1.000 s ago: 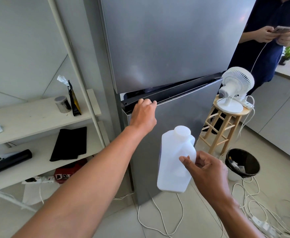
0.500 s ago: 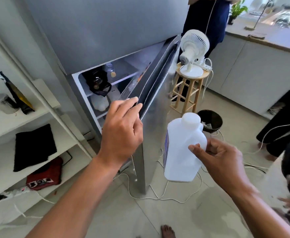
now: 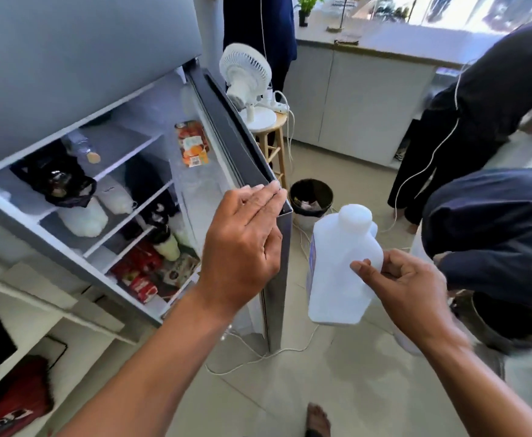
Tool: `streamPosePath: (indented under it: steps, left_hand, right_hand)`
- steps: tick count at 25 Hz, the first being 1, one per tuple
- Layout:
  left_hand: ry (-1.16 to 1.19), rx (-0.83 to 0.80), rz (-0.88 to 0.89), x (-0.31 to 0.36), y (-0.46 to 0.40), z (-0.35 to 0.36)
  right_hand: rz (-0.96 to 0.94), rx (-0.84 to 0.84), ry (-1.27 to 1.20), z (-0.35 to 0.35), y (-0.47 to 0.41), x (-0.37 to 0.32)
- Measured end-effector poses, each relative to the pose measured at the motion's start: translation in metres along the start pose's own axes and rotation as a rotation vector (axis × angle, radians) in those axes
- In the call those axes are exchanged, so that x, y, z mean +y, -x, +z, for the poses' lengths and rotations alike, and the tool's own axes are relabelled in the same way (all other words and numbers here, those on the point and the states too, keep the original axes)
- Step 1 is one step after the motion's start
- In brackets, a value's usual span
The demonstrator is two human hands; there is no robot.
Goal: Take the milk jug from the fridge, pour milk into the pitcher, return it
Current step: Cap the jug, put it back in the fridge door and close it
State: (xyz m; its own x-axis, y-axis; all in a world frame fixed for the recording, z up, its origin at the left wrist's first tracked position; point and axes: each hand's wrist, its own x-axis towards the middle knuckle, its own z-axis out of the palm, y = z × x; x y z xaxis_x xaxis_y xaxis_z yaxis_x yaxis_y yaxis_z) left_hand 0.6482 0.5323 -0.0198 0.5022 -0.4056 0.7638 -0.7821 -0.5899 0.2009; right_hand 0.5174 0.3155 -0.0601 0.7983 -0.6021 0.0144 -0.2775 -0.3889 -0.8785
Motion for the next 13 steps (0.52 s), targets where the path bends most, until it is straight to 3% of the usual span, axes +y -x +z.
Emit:
streamPosePath:
  steps: [5,13]
  left_hand:
    - [0.041,-0.067,0.115,0.029,-0.044,0.067]
    - [0.106,-0.064,0.115,0.066,-0.119,0.171]
  right_hand:
    - [0.033,0.108,-0.009,-0.038,-0.020,0.032]
    - [0.062,0.211,0.021,-0.077,-0.056,0.060]
